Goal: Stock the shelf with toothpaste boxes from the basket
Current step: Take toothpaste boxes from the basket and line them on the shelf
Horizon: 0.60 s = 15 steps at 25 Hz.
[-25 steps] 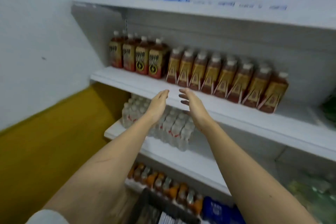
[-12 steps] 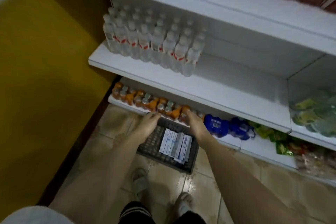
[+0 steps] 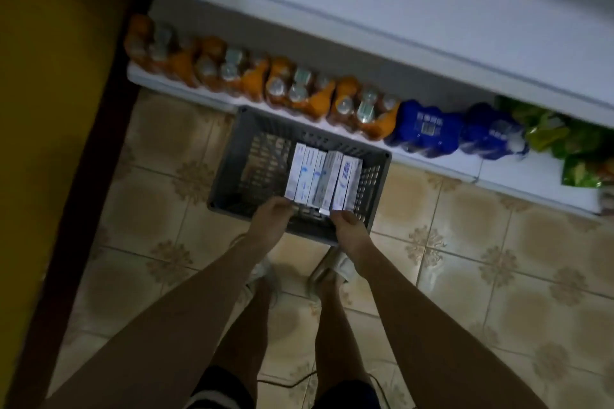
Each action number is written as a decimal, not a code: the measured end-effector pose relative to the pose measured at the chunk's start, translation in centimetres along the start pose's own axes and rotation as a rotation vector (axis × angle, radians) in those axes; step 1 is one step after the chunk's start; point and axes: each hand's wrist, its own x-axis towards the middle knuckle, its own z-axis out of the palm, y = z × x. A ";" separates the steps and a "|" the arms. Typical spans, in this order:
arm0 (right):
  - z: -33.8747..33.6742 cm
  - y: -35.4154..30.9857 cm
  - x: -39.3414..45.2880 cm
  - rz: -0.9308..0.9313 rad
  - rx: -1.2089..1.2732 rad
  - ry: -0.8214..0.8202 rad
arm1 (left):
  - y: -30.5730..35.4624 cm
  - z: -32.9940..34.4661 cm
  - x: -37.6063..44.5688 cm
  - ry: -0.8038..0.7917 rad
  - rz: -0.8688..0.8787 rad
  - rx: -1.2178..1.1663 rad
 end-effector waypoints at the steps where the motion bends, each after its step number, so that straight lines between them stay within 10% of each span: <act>1: 0.4 1.1 3.2 0.042 -0.028 0.009 | -2.0 1.8 2.5 -0.012 -0.009 0.021; 15: 2.4 9.9 33.0 -0.149 -0.227 0.426 | -9.0 17.2 29.7 -0.042 0.085 0.196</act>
